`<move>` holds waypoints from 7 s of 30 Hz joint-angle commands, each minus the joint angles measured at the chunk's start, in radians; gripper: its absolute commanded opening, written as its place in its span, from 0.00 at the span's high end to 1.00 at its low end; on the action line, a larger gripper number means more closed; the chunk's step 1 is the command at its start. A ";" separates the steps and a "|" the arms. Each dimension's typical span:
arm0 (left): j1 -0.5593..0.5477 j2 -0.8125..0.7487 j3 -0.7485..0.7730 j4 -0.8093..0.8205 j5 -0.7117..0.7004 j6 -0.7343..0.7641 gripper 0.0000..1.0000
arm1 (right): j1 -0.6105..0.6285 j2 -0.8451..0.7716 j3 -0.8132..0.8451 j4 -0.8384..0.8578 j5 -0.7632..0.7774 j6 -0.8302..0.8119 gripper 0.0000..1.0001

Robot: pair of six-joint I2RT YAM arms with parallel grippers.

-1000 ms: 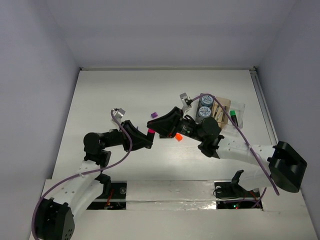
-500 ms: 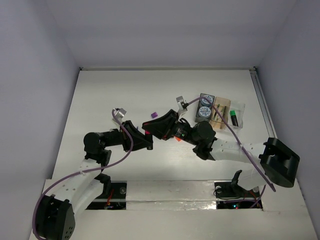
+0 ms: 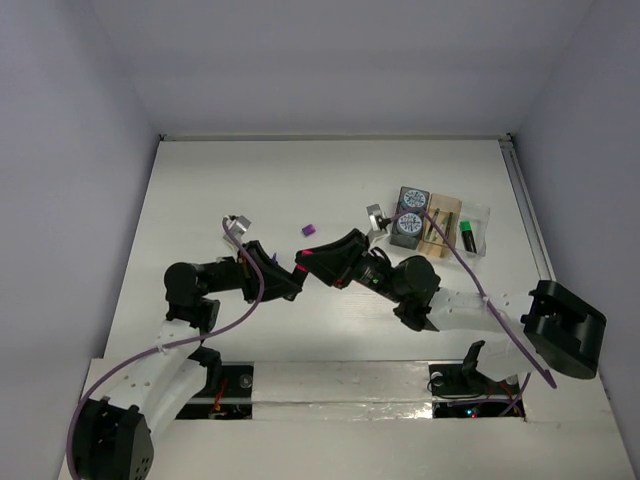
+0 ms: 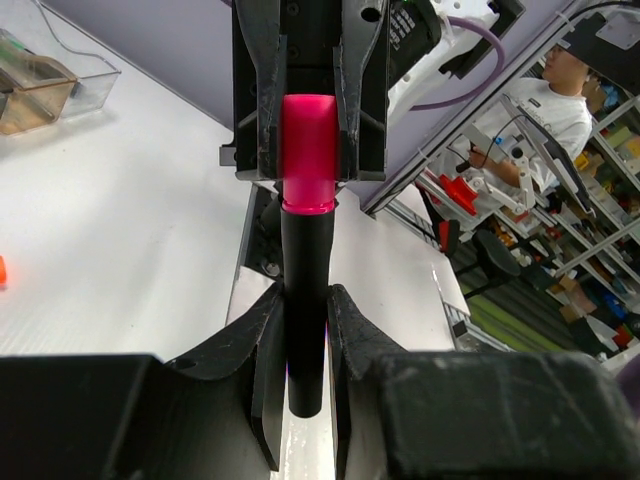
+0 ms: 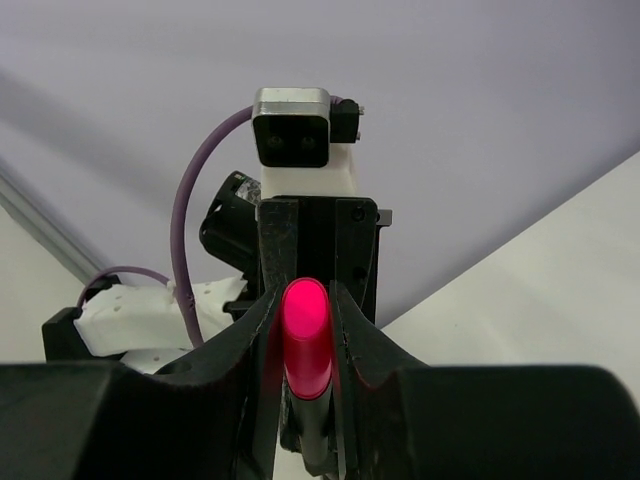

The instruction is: Sort the stationery into containers

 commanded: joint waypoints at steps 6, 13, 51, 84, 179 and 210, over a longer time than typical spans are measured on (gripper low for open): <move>0.060 0.038 0.134 0.305 -0.460 -0.060 1.00 | 0.142 0.180 -0.097 -0.233 -0.323 0.054 1.00; 0.060 0.045 0.134 0.304 -0.459 -0.044 1.00 | 0.186 0.230 -0.066 -0.189 -0.255 0.058 1.00; -0.087 0.036 0.046 0.183 -0.467 0.047 1.00 | 0.151 -0.382 0.020 -0.822 0.228 -0.123 0.22; -0.302 0.268 -0.010 0.411 -0.505 0.018 1.00 | -0.156 -0.295 0.279 -0.835 -0.110 -0.276 0.42; -0.422 0.370 0.224 -0.636 -1.134 0.731 0.88 | -0.902 -0.464 0.022 -1.243 -0.240 -0.229 1.00; -0.489 0.824 0.477 -0.745 -1.102 1.099 0.51 | -0.808 -0.493 -0.100 -1.092 -0.554 -0.213 0.92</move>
